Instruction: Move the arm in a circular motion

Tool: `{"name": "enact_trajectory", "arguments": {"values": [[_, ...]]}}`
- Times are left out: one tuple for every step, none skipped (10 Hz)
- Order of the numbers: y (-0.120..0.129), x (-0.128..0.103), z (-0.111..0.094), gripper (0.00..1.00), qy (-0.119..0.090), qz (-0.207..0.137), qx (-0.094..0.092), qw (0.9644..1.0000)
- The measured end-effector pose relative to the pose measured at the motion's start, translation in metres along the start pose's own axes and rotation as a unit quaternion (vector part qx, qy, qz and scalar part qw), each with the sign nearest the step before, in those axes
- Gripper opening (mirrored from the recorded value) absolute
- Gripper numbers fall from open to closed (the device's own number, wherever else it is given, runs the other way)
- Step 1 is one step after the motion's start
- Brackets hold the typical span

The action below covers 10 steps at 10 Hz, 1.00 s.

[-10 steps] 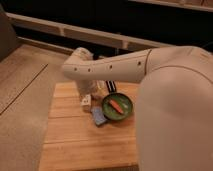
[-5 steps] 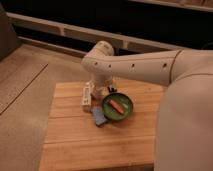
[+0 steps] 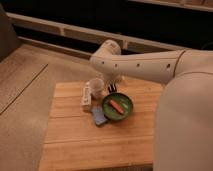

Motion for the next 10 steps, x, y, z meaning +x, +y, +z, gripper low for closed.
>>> {"name": "enact_trajectory", "arguments": {"values": [[-0.030, -0.023, 0.008, 0.65, -0.022, -0.006, 0.016, 0.9996], [-0.037, -0.042, 0.010, 0.65, -0.042, -0.021, 0.014, 0.9988], [-0.038, -0.063, 0.013, 0.65, -0.064, -0.046, 0.005, 0.9969], [-0.030, -0.084, 0.018, 0.65, -0.085, -0.080, -0.014, 0.9931], [-0.012, -0.096, 0.023, 0.65, -0.094, -0.109, -0.035, 0.9890], [0.009, -0.102, 0.028, 0.65, -0.097, -0.135, -0.058, 0.9845], [0.044, -0.104, 0.033, 0.65, -0.095, -0.168, -0.090, 0.9770], [0.069, -0.099, 0.035, 0.65, -0.084, -0.191, -0.112, 0.9715], [0.089, -0.092, 0.034, 0.65, -0.074, -0.208, -0.129, 0.9667], [0.117, -0.081, 0.028, 0.65, -0.062, -0.231, -0.147, 0.9598]]}}
